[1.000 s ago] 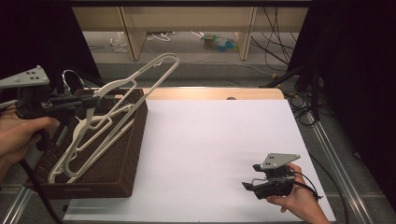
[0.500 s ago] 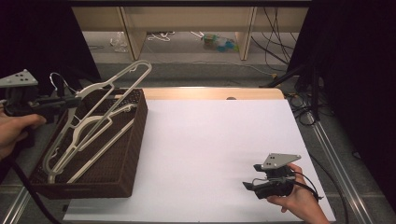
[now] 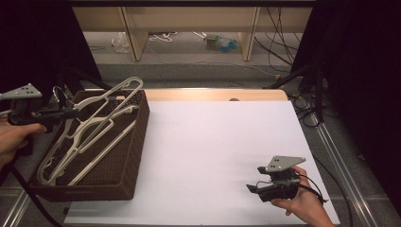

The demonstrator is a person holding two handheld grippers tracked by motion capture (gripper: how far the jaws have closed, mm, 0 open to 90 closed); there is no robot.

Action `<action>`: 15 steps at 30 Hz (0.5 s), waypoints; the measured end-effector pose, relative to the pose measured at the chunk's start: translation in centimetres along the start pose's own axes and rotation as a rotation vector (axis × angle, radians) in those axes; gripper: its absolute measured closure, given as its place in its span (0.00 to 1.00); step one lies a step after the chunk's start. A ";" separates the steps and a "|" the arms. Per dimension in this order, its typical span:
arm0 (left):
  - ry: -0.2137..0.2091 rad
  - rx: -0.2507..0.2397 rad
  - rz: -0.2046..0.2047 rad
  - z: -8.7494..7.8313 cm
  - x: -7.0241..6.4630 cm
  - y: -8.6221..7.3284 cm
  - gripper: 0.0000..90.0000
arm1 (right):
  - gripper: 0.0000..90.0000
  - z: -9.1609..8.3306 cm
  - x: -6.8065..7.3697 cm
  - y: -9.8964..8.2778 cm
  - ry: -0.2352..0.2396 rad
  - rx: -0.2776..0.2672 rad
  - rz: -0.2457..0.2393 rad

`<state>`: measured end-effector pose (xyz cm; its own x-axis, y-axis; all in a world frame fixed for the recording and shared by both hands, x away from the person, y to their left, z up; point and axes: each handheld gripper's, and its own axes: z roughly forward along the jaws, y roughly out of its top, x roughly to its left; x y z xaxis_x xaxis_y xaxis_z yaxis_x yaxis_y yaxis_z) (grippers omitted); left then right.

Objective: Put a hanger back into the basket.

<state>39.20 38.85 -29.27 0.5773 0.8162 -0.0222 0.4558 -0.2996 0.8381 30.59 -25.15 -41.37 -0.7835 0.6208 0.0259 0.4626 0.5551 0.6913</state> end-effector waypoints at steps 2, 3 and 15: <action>-0.001 0.004 -0.001 0.2 0.3 -0.5 0.96 | 0.32 0.0 0.0 0.0 -0.003 -0.003 0.000; -0.009 0.004 0.012 0.4 0.6 -0.7 0.96 | 0.32 0.0 0.0 0.0 -0.004 -0.005 -0.002; -0.015 0.040 0.022 1.5 1.8 -2.2 0.96 | 0.31 0.0 0.0 0.0 -0.011 -0.014 -0.005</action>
<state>40.18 40.24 -31.98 0.5975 0.8018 -0.0130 0.4698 -0.3369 0.8159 30.59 -25.22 -41.39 -0.7815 0.6237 0.0145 0.4526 0.5508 0.7013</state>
